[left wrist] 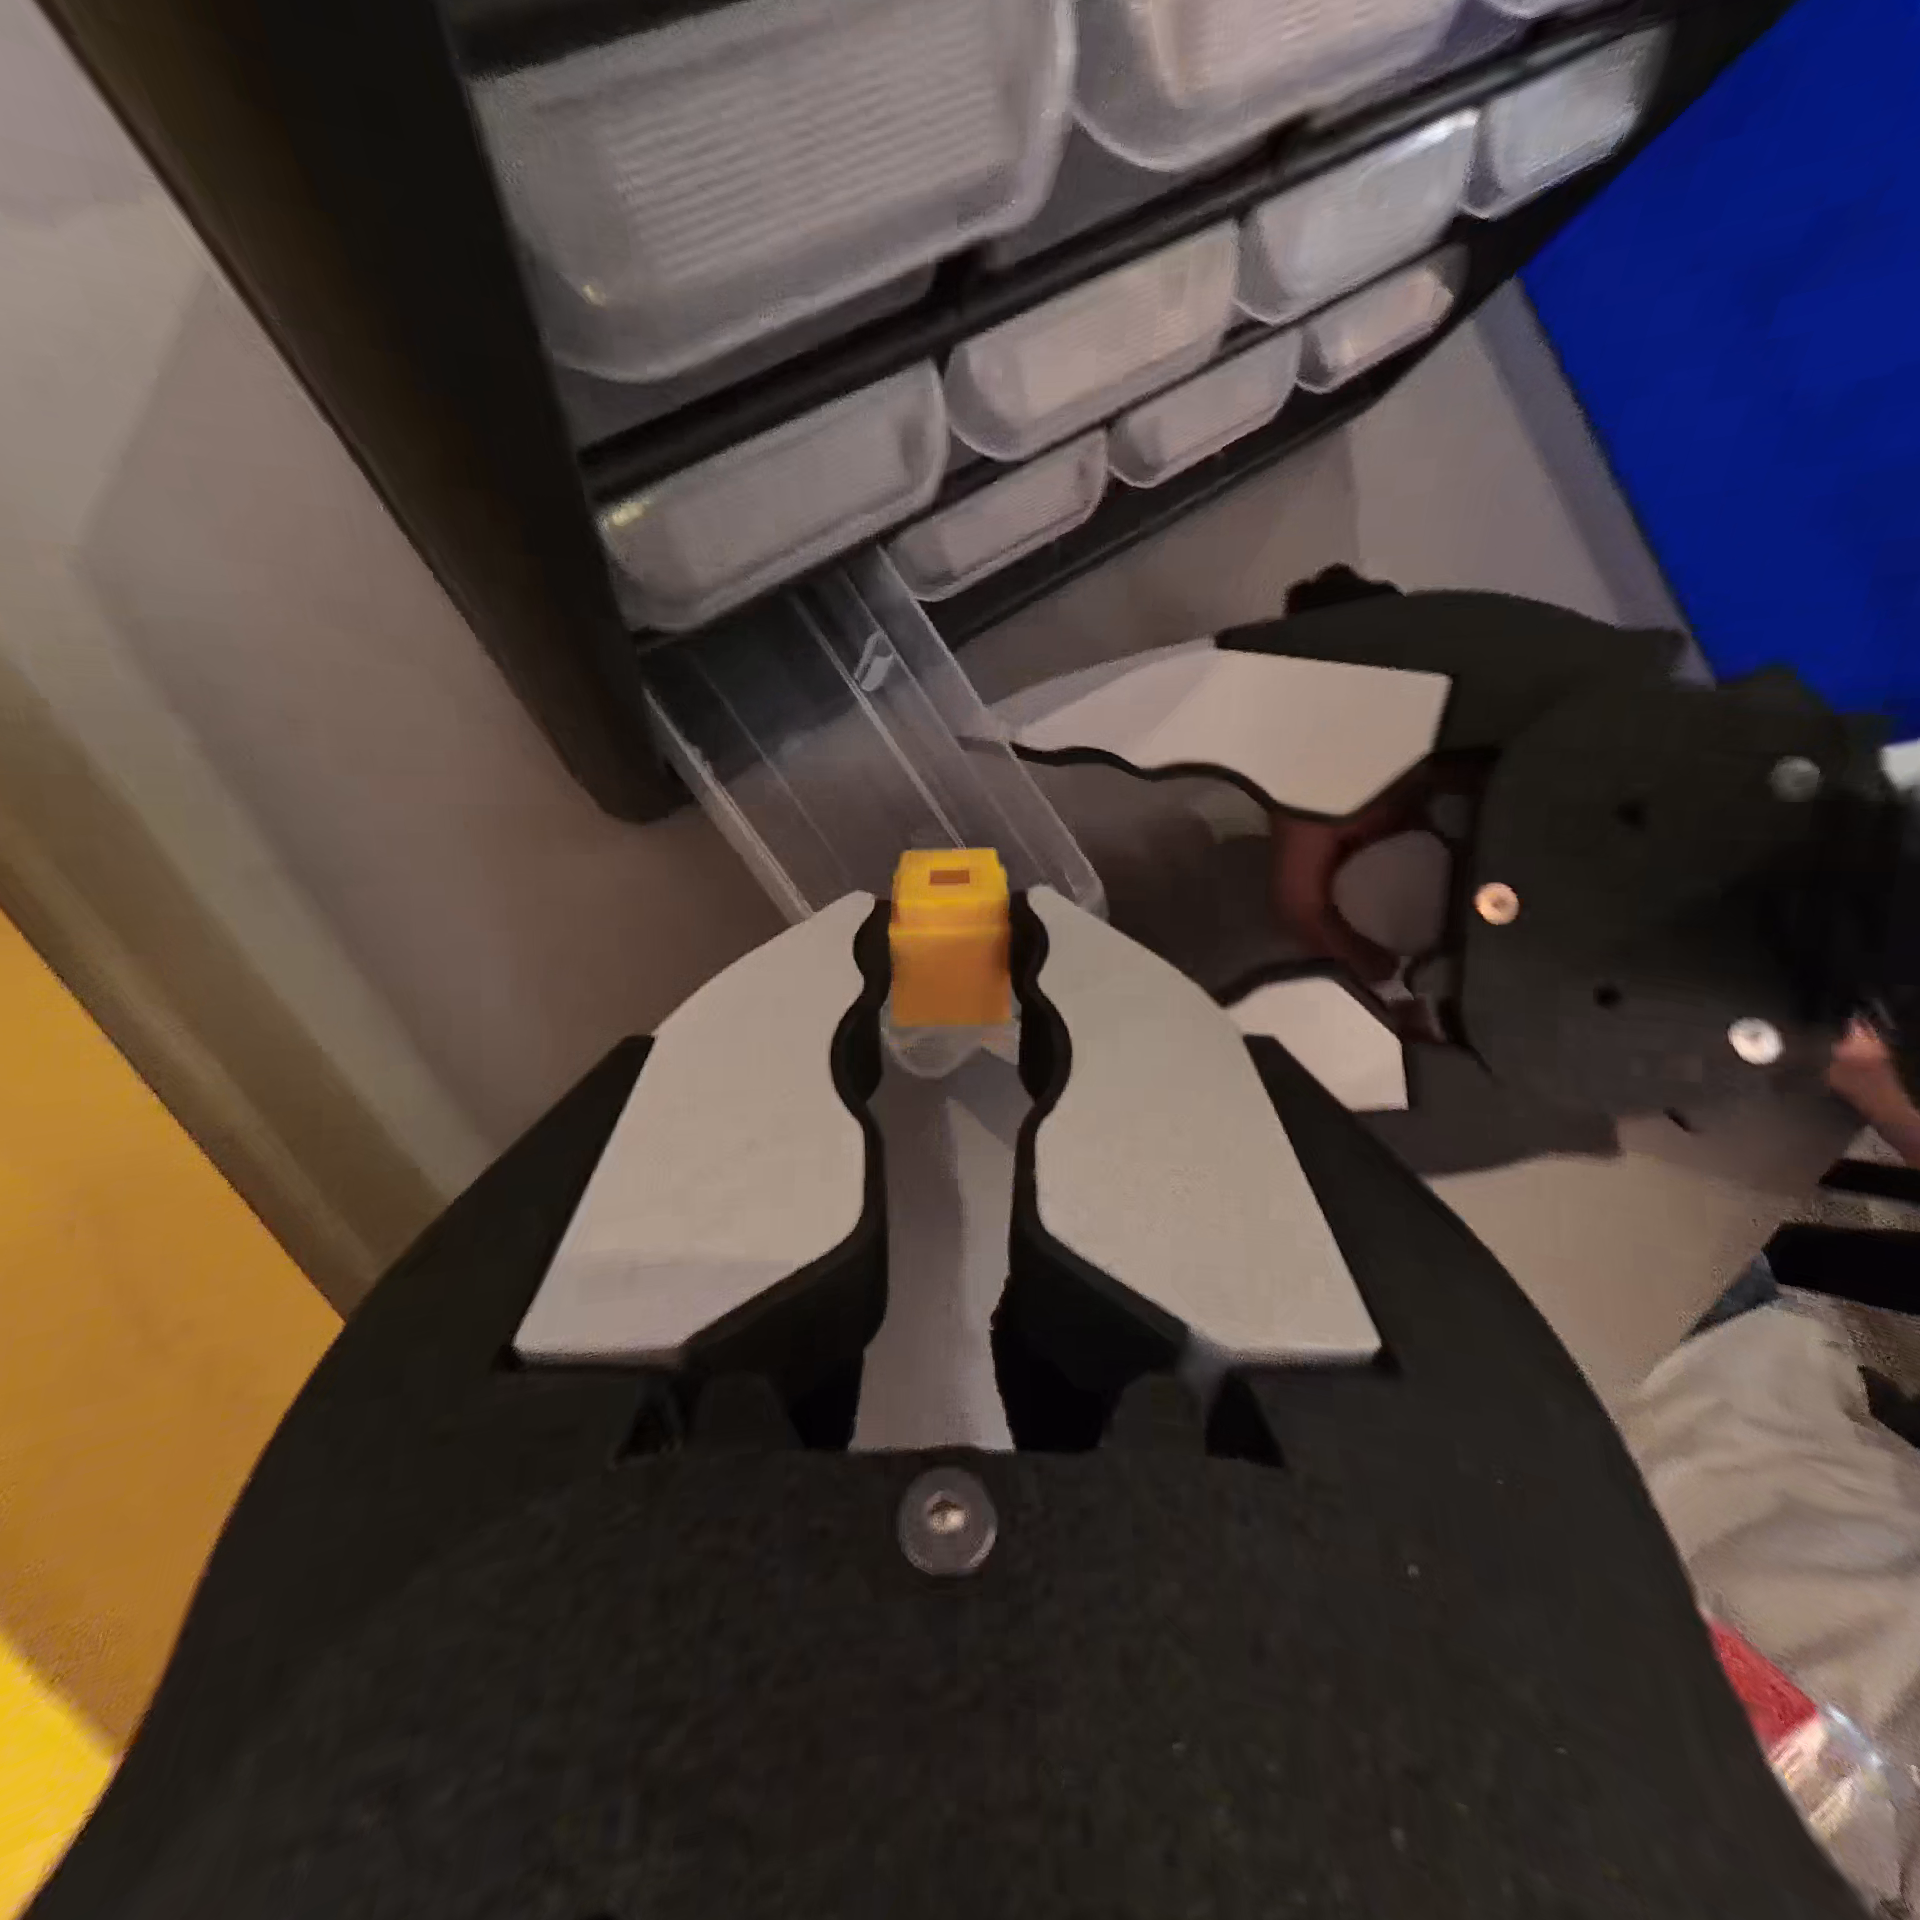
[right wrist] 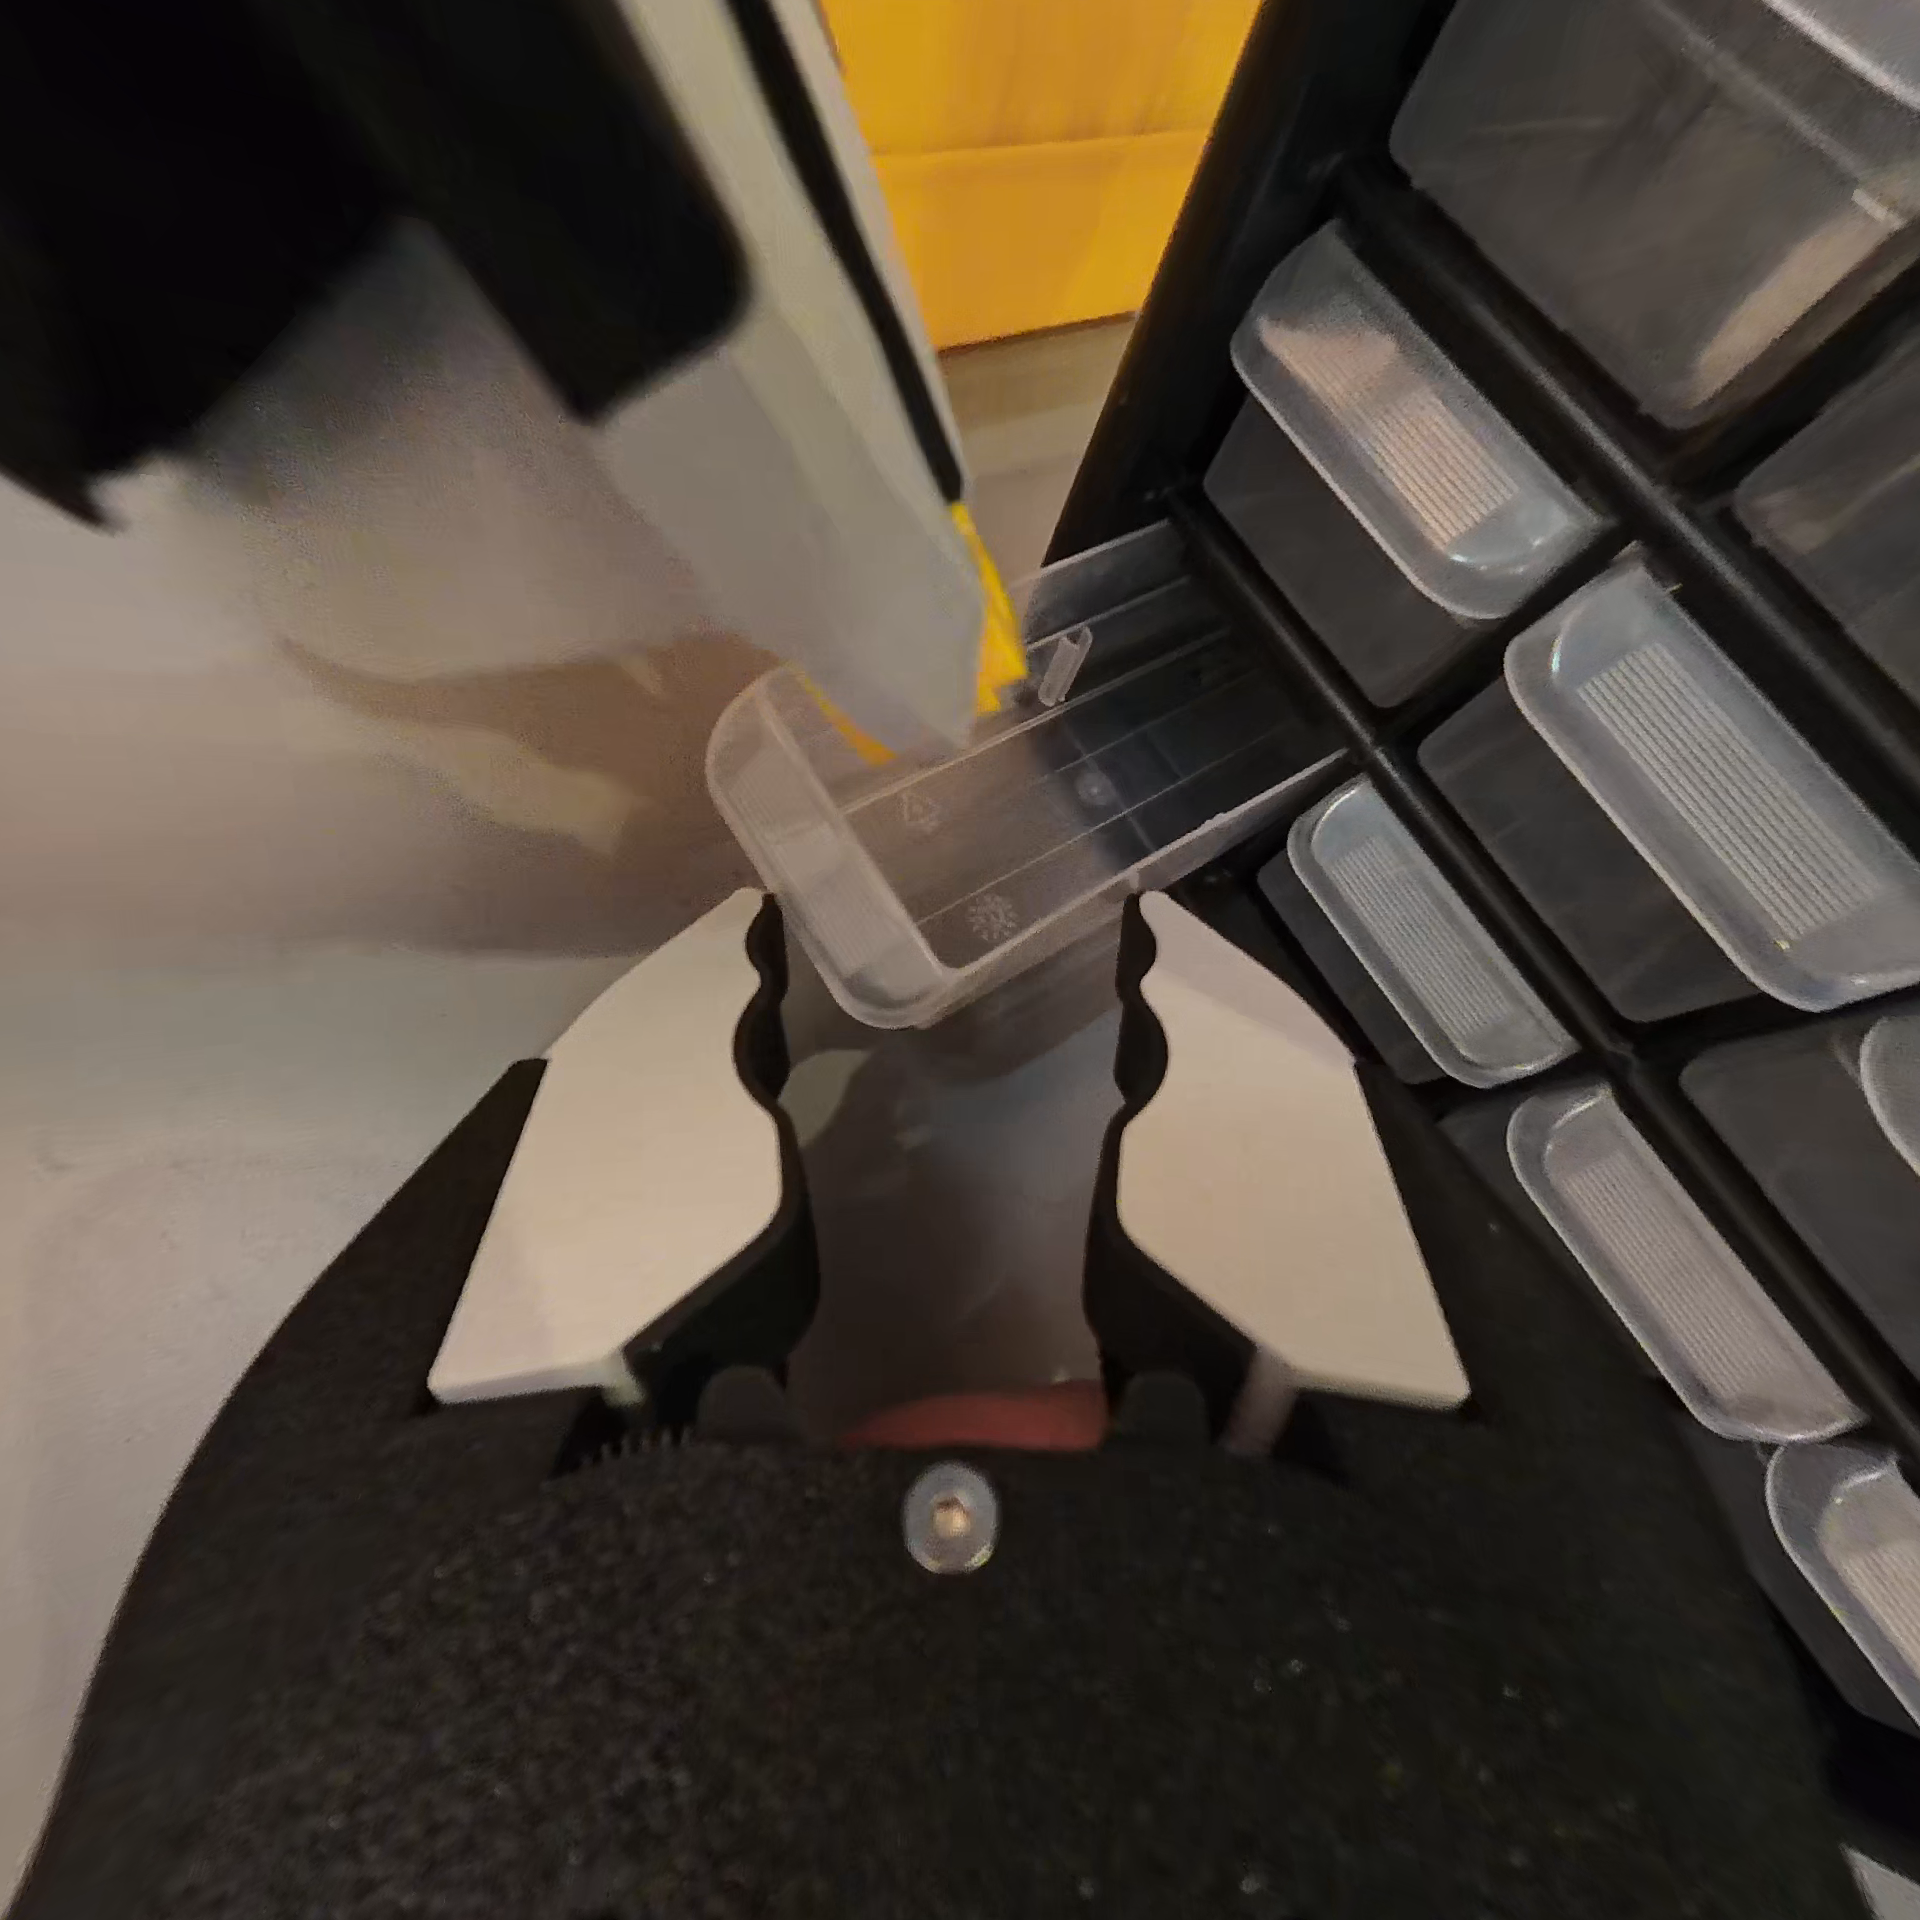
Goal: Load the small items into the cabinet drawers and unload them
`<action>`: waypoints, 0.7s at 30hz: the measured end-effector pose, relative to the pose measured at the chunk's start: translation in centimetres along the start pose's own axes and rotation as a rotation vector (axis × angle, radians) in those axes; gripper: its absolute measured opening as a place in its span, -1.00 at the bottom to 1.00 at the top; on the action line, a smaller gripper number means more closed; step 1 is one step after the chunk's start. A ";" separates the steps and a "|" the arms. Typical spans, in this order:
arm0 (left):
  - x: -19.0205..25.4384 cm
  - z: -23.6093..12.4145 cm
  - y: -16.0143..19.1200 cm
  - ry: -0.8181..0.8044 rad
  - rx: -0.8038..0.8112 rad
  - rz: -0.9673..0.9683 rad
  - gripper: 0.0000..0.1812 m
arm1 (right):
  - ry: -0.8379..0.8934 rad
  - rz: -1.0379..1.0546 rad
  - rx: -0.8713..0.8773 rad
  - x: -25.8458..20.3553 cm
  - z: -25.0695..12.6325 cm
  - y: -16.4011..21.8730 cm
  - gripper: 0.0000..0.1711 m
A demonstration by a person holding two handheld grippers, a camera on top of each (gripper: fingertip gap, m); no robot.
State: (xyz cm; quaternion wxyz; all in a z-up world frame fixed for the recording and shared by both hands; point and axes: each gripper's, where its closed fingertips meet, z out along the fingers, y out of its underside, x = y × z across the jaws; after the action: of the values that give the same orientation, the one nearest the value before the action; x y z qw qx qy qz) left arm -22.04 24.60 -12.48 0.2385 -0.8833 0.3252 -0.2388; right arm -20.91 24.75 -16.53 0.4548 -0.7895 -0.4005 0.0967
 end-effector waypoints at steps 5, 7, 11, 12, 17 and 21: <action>-0.7 1.8 -0.6 -0.044 -0.073 -0.042 -0.76 | -0.006 0.000 -0.002 0.0 0.2 0.0 -0.30; -1.4 1.8 -0.9 -0.105 -0.069 -0.051 -0.76 | -0.008 0.003 -0.003 0.0 0.2 0.0 -0.33; -1.5 1.7 -0.8 -0.145 -0.081 -0.098 -0.76 | -0.010 0.012 -0.007 0.1 0.2 0.1 -0.34; -1.3 1.7 -0.9 -0.151 -0.065 -0.110 -0.76 | -0.010 0.013 -0.008 0.1 0.3 0.1 -0.34; -1.0 2.2 -0.3 -0.195 -0.031 -0.137 -0.76 | -0.005 0.004 -0.008 0.1 0.2 0.1 -0.36; -0.6 2.9 0.7 -0.171 -0.023 -0.164 -0.76 | -0.013 -0.003 -0.006 -0.4 0.0 -0.1 -0.38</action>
State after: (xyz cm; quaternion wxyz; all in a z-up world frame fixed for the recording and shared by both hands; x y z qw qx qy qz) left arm -21.07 25.30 -15.26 0.2349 -0.9267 0.2332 -0.1777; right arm -21.22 24.53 -16.58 0.4501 -0.7895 -0.4050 0.1000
